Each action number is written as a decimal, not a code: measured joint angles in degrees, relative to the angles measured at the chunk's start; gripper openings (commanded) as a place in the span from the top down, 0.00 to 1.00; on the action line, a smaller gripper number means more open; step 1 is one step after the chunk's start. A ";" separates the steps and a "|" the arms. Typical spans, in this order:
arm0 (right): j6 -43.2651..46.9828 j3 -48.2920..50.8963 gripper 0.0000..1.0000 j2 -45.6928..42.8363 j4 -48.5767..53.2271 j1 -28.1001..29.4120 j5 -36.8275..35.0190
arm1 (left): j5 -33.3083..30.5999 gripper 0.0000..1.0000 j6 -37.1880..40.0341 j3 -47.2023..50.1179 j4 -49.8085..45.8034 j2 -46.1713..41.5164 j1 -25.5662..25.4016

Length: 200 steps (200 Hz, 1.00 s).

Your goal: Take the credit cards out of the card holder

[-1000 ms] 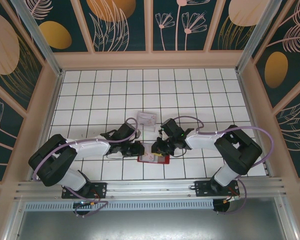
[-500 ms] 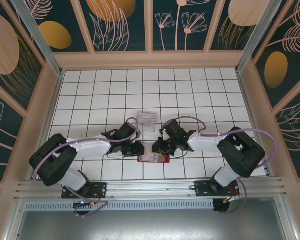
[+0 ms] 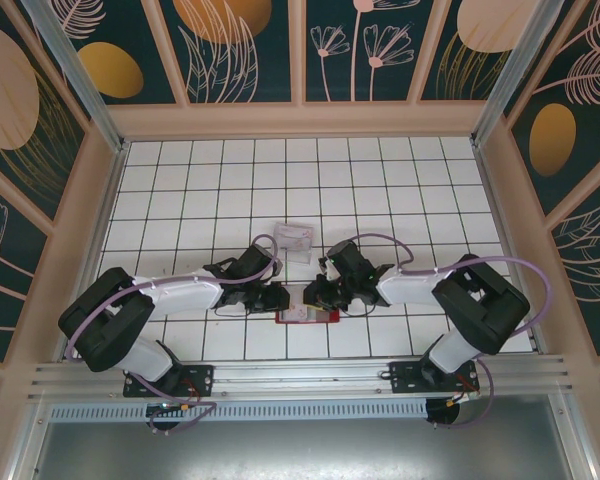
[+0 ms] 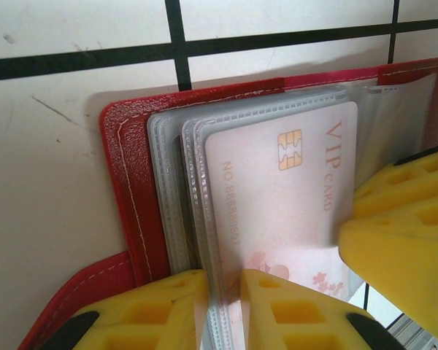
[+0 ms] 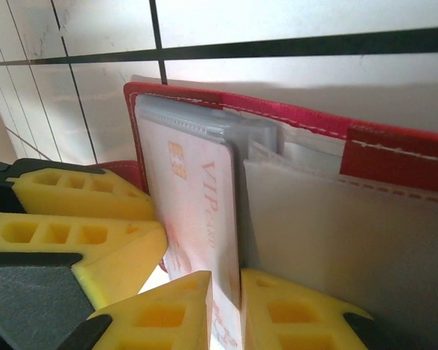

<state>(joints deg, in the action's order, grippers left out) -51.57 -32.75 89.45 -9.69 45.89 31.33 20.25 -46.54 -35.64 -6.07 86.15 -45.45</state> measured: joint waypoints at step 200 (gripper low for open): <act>-1.53 5.62 0.91 -4.44 -8.57 -0.50 0.31 | -1.22 0.76 0.00 -0.55 -0.83 -0.07 -0.11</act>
<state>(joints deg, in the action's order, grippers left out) -53.10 -27.14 85.01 -18.26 45.39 31.64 19.03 -46.54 -36.18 -6.90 86.08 -45.56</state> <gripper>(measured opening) 0.100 0.237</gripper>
